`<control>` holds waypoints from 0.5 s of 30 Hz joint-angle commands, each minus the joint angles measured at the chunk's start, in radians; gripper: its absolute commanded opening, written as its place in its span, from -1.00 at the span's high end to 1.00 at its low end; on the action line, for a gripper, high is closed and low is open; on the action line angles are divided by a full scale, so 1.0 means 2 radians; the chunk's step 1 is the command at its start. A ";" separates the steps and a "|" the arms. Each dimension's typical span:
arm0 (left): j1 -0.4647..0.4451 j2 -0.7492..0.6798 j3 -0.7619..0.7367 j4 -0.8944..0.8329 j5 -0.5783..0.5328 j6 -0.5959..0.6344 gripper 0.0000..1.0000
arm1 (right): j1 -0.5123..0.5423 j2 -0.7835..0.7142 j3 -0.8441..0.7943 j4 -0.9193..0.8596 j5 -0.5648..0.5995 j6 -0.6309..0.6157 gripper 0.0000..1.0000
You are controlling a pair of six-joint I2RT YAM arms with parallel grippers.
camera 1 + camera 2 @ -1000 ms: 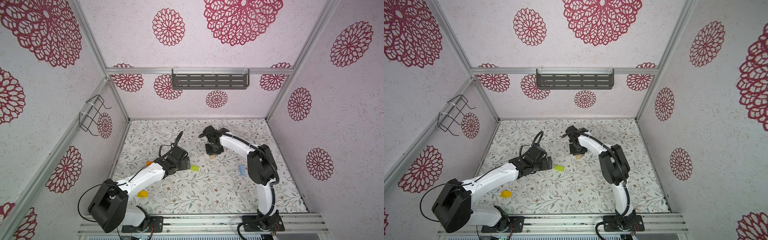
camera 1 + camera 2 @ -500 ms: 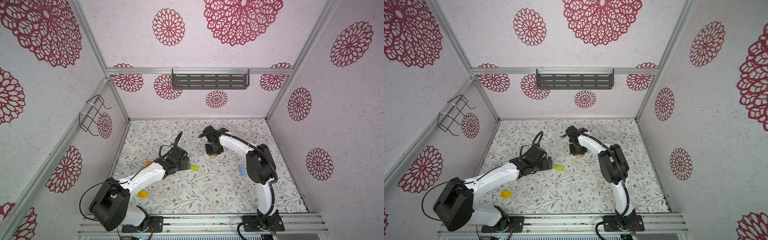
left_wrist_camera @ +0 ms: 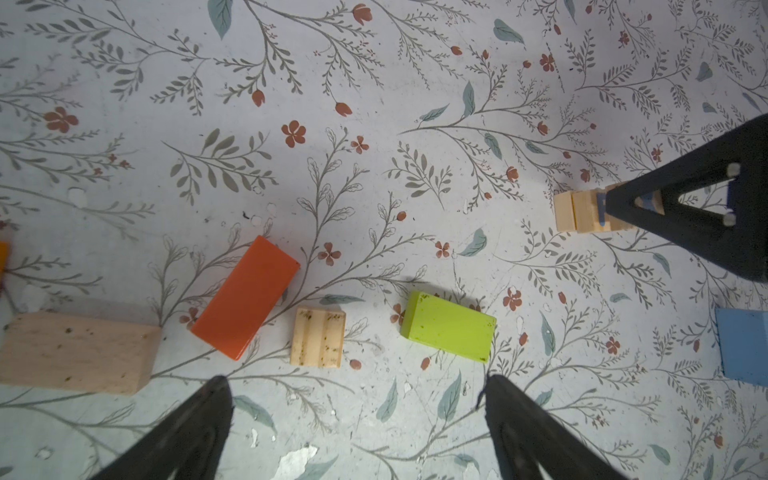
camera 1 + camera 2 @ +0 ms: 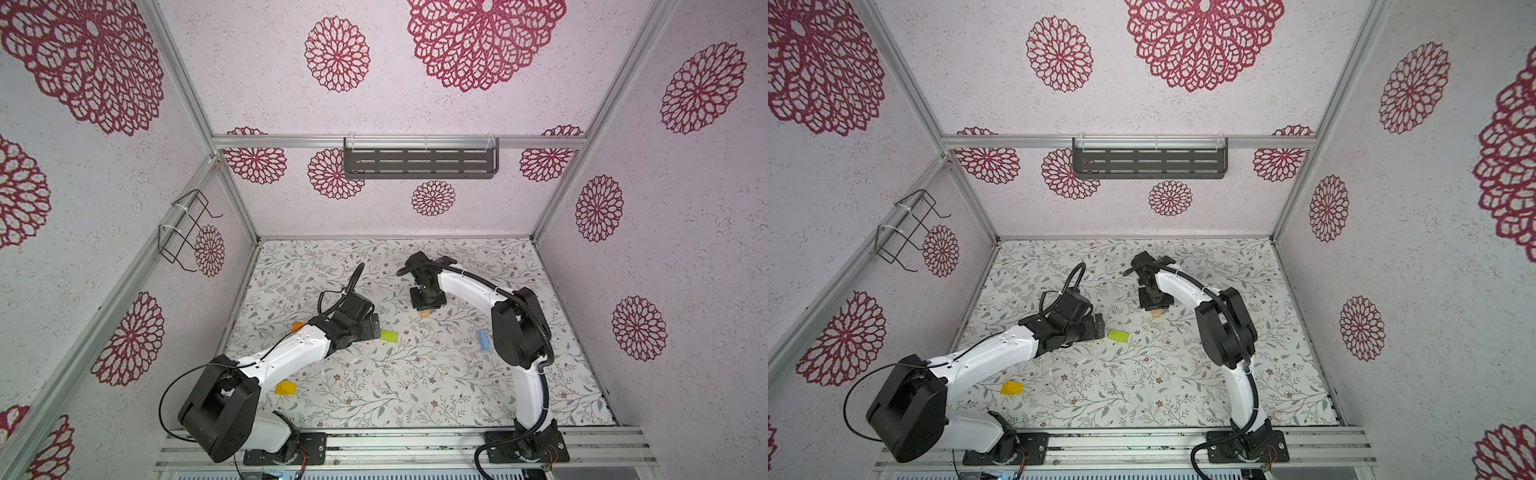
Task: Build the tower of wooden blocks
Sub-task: 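Carry the X cube over the F cube and lower it on top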
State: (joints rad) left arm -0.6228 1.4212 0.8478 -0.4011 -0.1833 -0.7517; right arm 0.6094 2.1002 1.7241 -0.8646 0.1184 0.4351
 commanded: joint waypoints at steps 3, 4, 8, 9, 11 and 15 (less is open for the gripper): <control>0.005 0.005 -0.006 0.012 0.004 -0.002 -0.95 | -0.003 0.003 0.001 -0.006 0.001 -0.008 0.39; 0.005 0.005 -0.005 0.012 0.004 -0.002 -0.95 | -0.003 0.004 0.001 -0.006 0.001 -0.008 0.38; 0.006 0.006 -0.006 0.011 0.004 -0.002 -0.95 | -0.003 0.007 0.002 -0.006 0.001 -0.008 0.36; 0.006 0.006 -0.006 0.013 0.005 -0.002 -0.95 | -0.003 0.008 0.001 -0.006 0.001 -0.009 0.35; 0.006 0.008 -0.007 0.014 0.005 -0.002 -0.95 | -0.003 0.009 0.001 -0.007 0.003 -0.009 0.33; 0.006 0.010 -0.008 0.015 0.008 -0.002 -0.95 | -0.004 0.010 0.001 -0.006 0.004 -0.009 0.31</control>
State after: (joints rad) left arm -0.6205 1.4292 0.8452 -0.3935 -0.1688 -0.7521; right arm 0.6090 2.1189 1.7241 -0.8616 0.1188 0.4335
